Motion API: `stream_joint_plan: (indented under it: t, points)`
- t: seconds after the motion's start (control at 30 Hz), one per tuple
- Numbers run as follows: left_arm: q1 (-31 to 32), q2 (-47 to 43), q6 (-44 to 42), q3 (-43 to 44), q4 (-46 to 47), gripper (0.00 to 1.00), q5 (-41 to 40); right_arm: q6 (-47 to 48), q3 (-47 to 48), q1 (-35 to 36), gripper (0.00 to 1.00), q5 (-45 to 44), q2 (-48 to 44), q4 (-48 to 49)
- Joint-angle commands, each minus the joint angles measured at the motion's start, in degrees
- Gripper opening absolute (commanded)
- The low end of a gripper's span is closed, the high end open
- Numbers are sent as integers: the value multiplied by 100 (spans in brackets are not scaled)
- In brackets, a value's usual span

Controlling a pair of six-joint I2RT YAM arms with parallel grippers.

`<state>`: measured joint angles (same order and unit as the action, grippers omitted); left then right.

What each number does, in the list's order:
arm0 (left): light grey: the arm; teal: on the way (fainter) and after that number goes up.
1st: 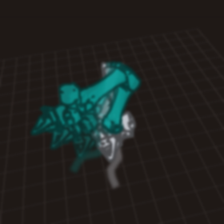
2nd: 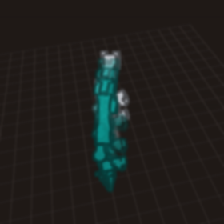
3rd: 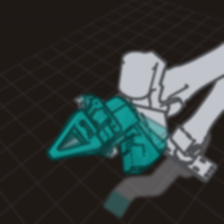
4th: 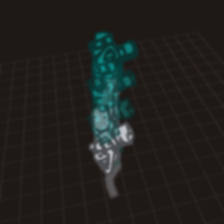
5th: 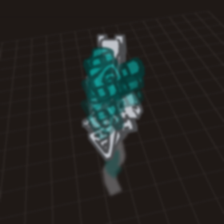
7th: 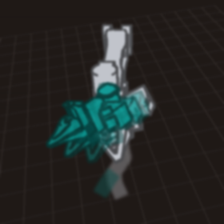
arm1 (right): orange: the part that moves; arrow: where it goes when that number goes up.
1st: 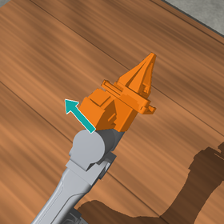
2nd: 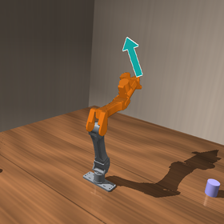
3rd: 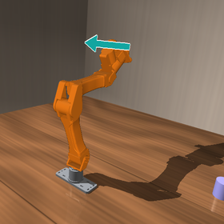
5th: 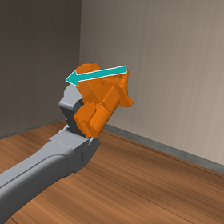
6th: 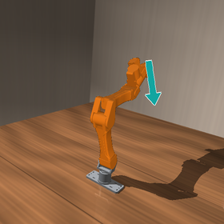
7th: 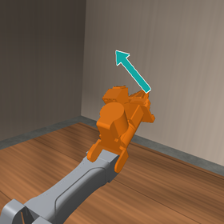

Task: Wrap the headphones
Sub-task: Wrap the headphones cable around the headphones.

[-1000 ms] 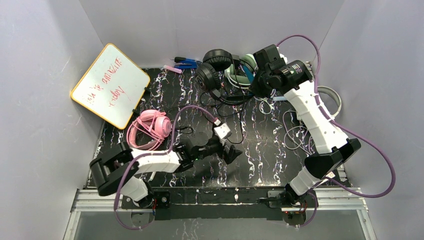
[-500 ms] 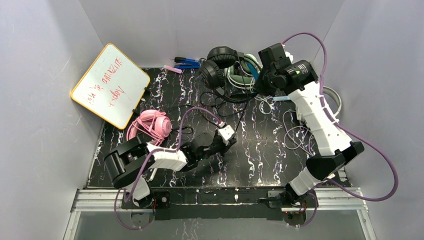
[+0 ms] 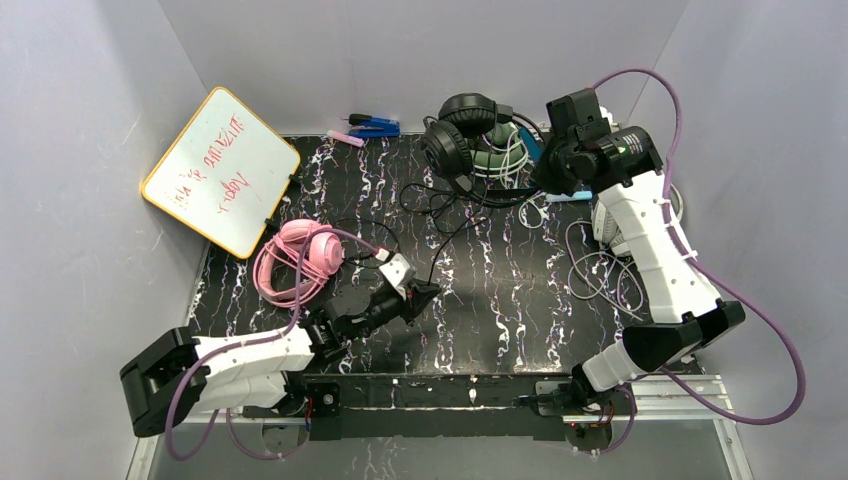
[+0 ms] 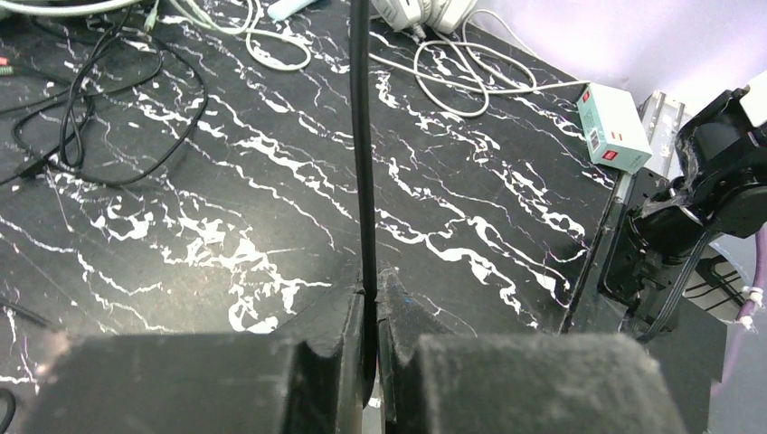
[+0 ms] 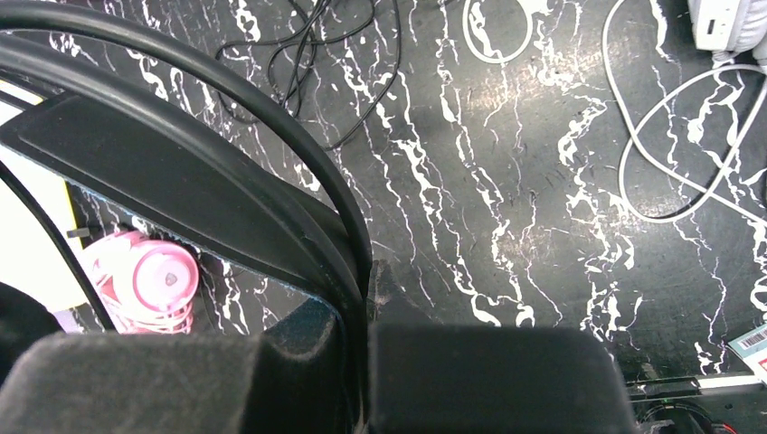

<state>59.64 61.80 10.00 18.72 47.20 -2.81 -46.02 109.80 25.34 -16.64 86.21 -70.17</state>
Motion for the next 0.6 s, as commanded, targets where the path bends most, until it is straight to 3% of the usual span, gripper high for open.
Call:
stream_joint_plan:
  t: [0.0, 0.13, 0.27, 0.4, 0.57]
  points:
    - [-57, -328, 238, -118, -853, 0, -283, 53, 130, -61, 1, 648, -319, 600]
    - [-477, -369, 683, -229, -941, 0, -74, 244, 191, -106, 1, 1286, -458, 704]
    - [-1741, -95, 1477, -275, -478, 0, 1396, 1036, -307, -125, 1, 2745, -850, 1428]
    - [-2144, 402, 1718, 244, -566, 0, 2248, 1485, -1272, -124, 1, 4407, -1445, 2437]
    - [-2569, 838, 2170, 730, -277, 2, 2950, 2383, -1884, -126, 1, 5482, -1757, 2501]
